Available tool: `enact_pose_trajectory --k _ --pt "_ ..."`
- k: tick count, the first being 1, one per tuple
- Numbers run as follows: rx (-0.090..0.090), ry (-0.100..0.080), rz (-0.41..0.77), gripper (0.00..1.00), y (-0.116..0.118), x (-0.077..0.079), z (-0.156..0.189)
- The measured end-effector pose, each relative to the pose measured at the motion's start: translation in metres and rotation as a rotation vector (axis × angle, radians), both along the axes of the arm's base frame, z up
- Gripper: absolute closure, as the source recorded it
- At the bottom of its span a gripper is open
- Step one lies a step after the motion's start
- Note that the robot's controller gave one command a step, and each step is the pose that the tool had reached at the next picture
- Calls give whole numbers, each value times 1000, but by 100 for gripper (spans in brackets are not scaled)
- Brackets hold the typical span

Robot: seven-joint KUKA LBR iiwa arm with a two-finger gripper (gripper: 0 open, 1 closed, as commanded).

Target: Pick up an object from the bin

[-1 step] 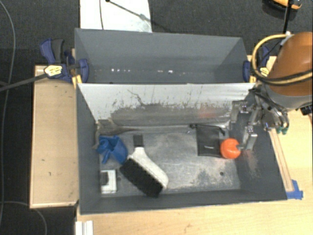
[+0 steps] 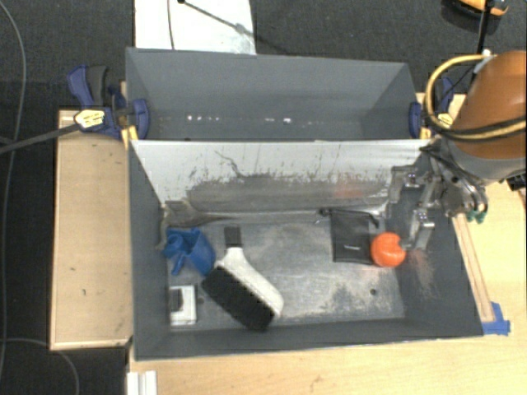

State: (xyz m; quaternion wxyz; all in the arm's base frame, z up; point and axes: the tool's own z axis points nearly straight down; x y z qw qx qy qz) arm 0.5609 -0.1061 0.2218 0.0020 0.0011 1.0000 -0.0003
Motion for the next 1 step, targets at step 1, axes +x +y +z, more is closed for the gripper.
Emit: enact_pose_trajectory --k 1 --pt "0 -3 -43 0 -22 6 -74"
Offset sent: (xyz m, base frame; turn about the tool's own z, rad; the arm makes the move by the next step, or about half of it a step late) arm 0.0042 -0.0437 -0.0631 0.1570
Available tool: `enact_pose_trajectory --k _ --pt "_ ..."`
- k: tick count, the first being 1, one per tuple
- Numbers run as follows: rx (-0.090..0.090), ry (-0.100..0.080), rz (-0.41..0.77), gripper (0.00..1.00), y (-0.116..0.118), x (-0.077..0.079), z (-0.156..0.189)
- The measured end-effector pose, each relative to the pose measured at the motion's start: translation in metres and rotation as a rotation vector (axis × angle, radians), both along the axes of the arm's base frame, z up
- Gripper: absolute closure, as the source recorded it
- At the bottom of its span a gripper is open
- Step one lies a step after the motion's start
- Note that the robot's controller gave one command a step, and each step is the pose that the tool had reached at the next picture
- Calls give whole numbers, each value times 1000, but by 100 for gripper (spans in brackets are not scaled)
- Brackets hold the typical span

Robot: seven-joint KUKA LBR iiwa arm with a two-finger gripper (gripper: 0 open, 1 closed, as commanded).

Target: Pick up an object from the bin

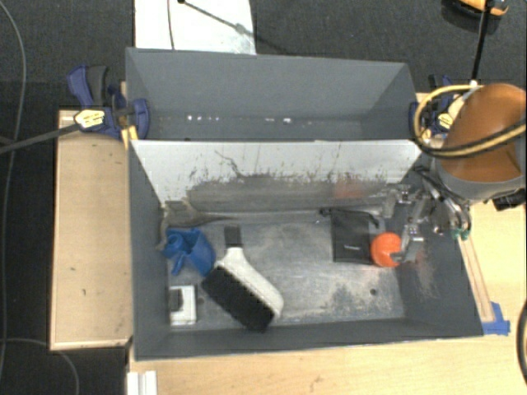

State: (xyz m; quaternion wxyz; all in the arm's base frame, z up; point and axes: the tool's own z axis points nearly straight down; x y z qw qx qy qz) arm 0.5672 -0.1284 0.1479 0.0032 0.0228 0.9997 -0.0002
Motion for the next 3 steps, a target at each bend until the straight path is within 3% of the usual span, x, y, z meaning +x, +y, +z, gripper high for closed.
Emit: enact_pose_trajectory --k 1,2,3 --pt "2 8 -47 0 -8 -3 -25" --pt "2 -2 -227 0 -11 -14 -26" --pt "3 10 -209 0 -14 -9 -81"
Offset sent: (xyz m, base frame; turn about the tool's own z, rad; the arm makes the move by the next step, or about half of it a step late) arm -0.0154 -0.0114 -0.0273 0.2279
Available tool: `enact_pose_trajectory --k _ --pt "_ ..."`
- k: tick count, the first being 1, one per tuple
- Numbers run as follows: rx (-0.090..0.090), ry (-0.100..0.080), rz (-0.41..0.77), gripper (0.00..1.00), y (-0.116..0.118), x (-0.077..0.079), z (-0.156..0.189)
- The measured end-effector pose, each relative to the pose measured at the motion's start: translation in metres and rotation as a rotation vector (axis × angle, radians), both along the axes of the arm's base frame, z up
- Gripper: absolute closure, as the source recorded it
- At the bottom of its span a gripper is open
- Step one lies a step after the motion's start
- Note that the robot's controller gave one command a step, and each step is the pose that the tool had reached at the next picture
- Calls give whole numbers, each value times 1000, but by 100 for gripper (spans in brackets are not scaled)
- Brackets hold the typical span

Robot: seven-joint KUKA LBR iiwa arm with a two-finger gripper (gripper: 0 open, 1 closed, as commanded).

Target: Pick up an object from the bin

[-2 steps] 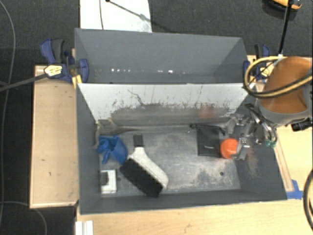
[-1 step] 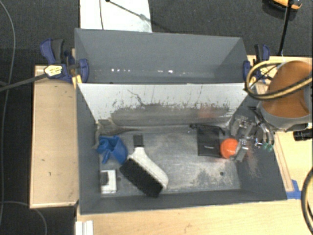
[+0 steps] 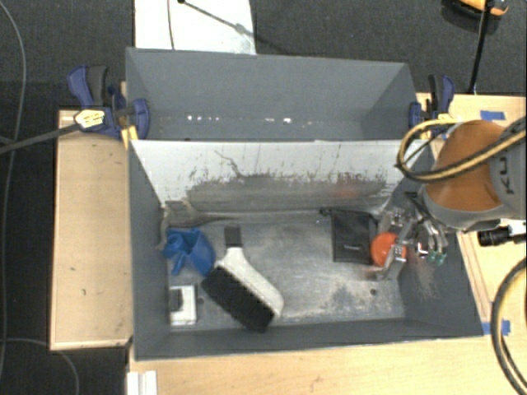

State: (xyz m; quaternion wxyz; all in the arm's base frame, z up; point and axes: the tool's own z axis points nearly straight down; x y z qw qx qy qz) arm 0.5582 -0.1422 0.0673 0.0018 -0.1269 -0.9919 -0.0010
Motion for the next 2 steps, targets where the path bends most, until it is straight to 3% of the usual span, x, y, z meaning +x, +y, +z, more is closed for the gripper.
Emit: enact_pose_trajectory --k 1,2 --pt "-2 -12 -57 100 2 -12 3" --pt "-2 -12 -57 100 2 -12 3"
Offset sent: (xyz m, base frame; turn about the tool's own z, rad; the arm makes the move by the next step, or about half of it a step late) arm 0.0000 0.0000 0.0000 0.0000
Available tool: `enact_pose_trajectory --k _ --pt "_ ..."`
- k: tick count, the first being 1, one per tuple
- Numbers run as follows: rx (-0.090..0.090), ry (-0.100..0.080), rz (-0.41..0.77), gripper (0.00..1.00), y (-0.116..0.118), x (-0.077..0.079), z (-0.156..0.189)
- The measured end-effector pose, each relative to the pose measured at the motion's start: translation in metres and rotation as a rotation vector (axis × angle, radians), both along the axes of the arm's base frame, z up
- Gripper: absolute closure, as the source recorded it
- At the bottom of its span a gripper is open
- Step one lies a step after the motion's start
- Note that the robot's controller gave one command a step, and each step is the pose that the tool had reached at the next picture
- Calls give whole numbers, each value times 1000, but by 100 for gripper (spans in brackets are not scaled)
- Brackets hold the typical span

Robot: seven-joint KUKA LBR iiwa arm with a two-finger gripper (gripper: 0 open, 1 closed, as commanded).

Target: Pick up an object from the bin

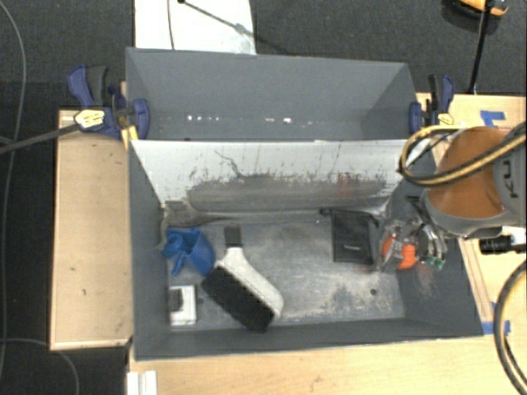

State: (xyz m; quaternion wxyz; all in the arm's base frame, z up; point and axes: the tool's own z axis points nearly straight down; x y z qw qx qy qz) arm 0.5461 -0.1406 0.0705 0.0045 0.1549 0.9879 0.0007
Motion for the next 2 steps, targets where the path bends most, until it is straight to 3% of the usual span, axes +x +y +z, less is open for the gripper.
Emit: enact_pose_trajectory --k 2 --pt "2 9 2 100 1 -3 23"
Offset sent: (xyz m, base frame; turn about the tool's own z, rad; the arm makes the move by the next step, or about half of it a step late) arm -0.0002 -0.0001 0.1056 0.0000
